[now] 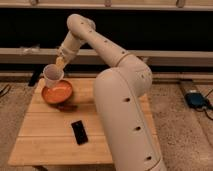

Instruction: Place the ceramic cup in the ceramic bowl

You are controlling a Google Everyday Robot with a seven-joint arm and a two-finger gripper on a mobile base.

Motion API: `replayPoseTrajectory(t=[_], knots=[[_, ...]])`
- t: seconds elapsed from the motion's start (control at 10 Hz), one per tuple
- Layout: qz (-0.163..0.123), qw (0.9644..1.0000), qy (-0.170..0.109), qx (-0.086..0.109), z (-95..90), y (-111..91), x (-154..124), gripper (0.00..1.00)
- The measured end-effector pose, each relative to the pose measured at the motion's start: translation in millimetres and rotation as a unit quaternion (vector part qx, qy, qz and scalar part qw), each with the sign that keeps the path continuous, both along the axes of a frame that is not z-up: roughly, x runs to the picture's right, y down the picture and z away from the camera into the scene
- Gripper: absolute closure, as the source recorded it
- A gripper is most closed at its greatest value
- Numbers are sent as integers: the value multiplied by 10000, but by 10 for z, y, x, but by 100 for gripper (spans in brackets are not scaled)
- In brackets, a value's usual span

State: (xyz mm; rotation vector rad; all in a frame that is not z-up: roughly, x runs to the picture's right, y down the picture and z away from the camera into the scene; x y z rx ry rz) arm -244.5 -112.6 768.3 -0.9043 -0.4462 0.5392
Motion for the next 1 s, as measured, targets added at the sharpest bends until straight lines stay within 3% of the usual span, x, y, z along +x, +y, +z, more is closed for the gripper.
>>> replayPoseTrajectory(t=[0.4, 1.0], knots=[[-271, 9993, 221, 121, 394, 224, -260, 100], [-612, 9958, 676, 63, 820, 422, -489, 100]])
